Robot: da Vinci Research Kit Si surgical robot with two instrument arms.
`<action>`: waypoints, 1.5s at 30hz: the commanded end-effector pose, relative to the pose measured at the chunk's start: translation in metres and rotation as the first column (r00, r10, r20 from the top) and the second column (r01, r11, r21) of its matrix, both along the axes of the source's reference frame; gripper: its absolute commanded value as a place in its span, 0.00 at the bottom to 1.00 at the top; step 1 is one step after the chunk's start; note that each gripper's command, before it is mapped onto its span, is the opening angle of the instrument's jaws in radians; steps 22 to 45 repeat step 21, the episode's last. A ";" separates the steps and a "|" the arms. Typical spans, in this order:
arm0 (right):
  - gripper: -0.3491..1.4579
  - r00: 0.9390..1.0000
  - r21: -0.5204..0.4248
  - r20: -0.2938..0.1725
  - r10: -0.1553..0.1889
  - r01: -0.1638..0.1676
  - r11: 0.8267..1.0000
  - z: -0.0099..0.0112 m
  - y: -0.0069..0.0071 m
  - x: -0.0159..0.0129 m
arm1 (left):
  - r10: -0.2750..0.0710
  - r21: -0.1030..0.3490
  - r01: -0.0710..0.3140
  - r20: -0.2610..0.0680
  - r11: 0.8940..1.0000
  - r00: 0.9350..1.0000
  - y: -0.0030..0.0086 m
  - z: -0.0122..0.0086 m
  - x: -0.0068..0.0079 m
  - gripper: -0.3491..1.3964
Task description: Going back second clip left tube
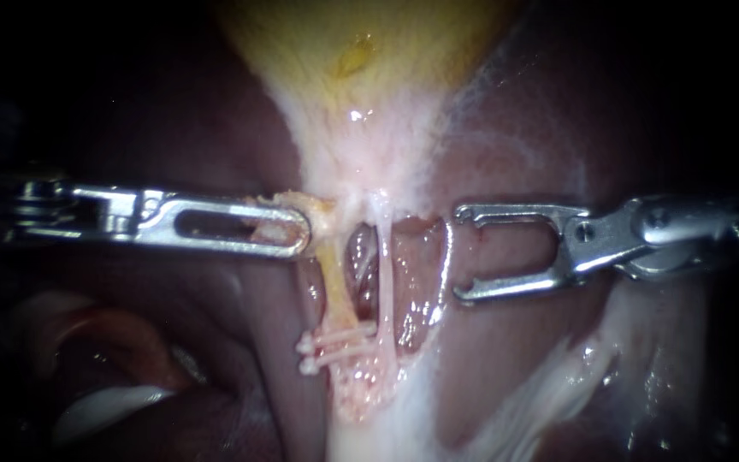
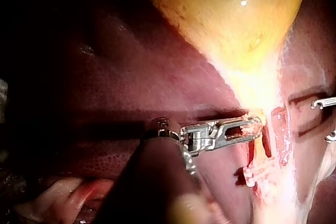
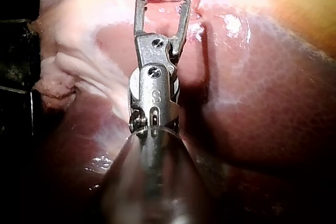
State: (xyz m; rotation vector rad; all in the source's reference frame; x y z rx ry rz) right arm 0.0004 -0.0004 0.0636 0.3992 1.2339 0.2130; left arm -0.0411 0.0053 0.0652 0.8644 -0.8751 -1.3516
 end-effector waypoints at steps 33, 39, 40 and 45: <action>0.47 1.000 0.002 -0.004 -0.005 0.005 1.000 -0.0003 -0.0003 0.0001 | 0.009 -0.002 -0.009 -0.012 1.000 1.000 0.0009 0.0026 -0.0007 0.00; 0.47 1.000 0.002 -0.004 -0.005 0.005 1.000 -0.0003 -0.0003 0.0001 | 0.009 -0.002 -0.009 -0.012 1.000 1.000 0.0009 0.0026 -0.0007 0.00; 0.47 1.000 0.002 -0.004 -0.005 0.005 1.000 -0.0003 -0.0003 0.0001 | 0.009 -0.002 -0.009 -0.012 1.000 1.000 0.0009 0.0026 -0.0007 0.00; 0.47 1.000 0.002 -0.004 -0.005 0.005 1.000 -0.0003 -0.0003 0.0001 | 0.009 -0.002 -0.009 -0.012 1.000 1.000 0.0009 0.0026 -0.0007 0.00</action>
